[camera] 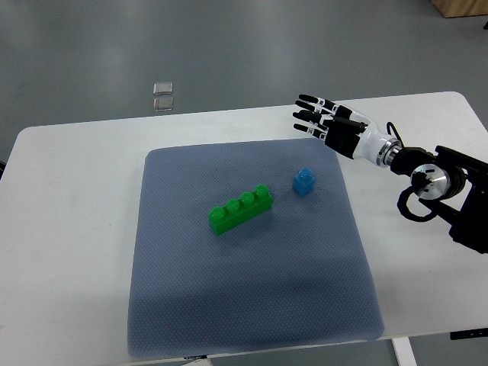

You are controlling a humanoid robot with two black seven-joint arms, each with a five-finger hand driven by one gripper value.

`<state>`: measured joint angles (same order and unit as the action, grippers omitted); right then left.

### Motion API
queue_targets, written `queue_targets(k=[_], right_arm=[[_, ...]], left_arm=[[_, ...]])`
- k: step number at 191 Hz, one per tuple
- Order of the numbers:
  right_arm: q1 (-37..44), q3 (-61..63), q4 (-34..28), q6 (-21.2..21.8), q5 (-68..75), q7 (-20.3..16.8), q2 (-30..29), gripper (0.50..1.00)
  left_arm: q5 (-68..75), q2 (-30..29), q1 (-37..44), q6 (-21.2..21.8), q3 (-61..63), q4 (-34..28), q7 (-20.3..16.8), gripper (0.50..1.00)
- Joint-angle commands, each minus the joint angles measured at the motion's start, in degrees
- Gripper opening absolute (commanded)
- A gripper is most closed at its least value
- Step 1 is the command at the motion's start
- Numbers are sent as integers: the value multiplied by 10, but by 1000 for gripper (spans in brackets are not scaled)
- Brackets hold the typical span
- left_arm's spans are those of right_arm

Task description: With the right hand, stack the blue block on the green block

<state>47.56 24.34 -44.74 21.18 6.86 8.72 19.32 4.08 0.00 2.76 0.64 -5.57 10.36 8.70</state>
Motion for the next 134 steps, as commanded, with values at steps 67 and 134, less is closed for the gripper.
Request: queue_targets(k=[67,134], right_arm=[[3,2,-2,-5,3,1,3,924],[25,-3,-14,-6,2,-1,12,924]], left_arm=[[0,0,-3,1,-1,-2,-10,1000],[0,0,-3,2,3,-7,-10,1000]])
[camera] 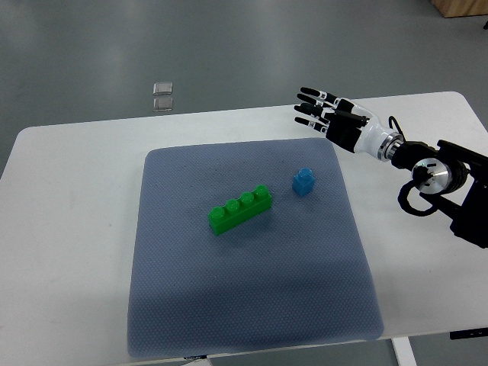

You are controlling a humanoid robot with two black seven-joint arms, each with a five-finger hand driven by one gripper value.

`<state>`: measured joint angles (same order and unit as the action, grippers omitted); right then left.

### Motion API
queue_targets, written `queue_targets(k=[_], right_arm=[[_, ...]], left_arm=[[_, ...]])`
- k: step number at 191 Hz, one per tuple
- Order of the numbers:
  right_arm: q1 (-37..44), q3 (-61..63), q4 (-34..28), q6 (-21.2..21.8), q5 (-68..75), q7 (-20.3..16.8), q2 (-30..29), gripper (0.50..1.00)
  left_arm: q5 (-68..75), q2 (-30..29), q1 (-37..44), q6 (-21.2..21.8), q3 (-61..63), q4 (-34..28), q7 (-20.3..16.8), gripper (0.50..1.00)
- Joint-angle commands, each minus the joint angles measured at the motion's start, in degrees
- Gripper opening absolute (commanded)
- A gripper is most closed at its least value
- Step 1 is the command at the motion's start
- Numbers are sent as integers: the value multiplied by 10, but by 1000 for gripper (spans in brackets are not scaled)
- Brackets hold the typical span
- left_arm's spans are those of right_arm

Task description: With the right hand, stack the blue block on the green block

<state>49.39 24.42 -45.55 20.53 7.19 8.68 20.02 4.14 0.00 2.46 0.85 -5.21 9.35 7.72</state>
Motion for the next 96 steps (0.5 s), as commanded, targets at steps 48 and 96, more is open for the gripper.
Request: queue_targets(k=[48,96], right_arm=[[36,-10,-13,4,-3,0,21,924],[48,-7,-12,0,-95,4,22,924]], left_arm=[[0,0,0,-1,0,0,0,1000],[0,0,0,-1,1,0,0,1000]])
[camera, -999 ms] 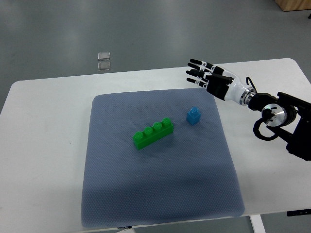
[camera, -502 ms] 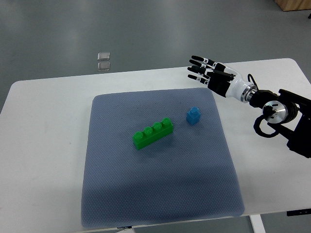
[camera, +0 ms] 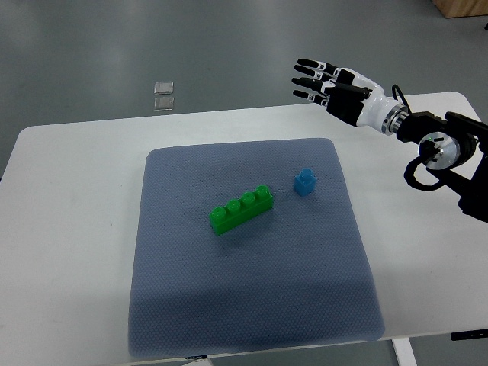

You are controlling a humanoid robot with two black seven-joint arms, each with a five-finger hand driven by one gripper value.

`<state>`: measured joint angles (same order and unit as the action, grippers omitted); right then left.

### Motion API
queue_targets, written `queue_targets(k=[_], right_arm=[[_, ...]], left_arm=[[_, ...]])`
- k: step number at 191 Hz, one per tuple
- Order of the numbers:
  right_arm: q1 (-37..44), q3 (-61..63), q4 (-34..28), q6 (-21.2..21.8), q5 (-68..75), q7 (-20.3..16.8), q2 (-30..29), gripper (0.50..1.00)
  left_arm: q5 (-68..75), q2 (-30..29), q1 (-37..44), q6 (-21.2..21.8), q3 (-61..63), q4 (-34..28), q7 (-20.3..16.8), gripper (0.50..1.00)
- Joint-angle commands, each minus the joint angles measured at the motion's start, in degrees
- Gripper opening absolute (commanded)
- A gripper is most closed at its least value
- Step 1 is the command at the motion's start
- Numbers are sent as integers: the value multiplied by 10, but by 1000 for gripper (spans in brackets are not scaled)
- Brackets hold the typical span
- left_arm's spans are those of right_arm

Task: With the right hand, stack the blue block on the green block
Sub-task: 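Move the right hand down toward the small blue block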

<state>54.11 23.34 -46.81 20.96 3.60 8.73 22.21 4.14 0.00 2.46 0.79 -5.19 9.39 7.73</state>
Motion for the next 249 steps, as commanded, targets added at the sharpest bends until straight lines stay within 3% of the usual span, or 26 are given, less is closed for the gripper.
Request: queue_targets(k=[1,62,96,143,148,176,249], right_arm=[[0,4,1,-4,-59,3,0,924],[0,9,-1,-4,-182,16,12,924],[3,10,-14,-2,-307,72,42,924],[5,3,-27,-1,-413,86,58,924],[5,1,-28,-1,-478,105,59,921],[3,-2,-28,0,-578,137,58,924],[1,-17,-33,-7,-831,139,51,924]], left_arm=[[0,0,0,0,1,-1,0,1000],[0,0,0,0,1,-1,0,1000],[0,0,0,0,0,0,0,1000],[0,0,0,0,1,0,0,1000],[0,0,0,0,1,0,0,1000],[0,0,0,0,1,-1,0,1000],[0,0,0,0,1,0,0,1000]])
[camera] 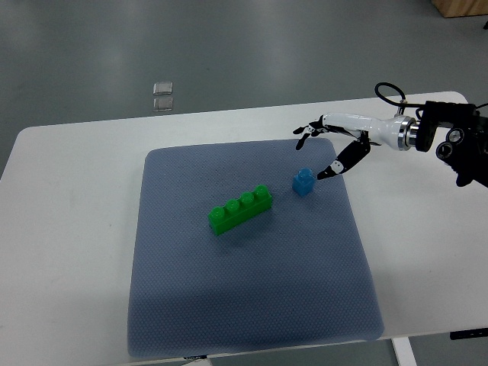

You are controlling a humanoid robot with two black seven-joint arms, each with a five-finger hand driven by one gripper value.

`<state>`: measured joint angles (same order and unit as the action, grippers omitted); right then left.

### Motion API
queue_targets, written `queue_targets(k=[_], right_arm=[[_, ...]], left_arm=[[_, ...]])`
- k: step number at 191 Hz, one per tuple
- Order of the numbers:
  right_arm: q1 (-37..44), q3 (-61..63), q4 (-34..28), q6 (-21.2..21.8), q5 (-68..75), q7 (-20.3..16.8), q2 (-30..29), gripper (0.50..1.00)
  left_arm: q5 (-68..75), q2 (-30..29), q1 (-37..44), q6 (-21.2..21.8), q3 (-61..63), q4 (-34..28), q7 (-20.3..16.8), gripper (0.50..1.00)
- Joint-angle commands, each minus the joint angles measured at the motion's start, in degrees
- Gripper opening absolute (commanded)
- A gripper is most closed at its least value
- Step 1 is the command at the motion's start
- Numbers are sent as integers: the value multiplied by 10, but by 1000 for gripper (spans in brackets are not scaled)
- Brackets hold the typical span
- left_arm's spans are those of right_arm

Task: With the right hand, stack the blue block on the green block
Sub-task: 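Move the right hand down toward the small blue block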

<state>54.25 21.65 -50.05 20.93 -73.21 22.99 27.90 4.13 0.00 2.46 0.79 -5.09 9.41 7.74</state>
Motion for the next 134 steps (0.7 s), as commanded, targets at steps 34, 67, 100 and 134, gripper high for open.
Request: queue_targets(k=[34,67,100,134], right_arm=[[-1,-1,3,-50,-135,-22,-14,921],[2,-14,3,-95,-164,-50,-29,919],[5,-44,3,-138,-169,-61,-42,919],[10,-67,4,-150,-169,-73,-53,919]], left_arm=[[0,0,0,0,0,0,0,1000],[0,0,0,0,0,0,0,1000],[0,0,0,0,0,0,0,1000],[0,0,0,0,0,0,0,1000]])
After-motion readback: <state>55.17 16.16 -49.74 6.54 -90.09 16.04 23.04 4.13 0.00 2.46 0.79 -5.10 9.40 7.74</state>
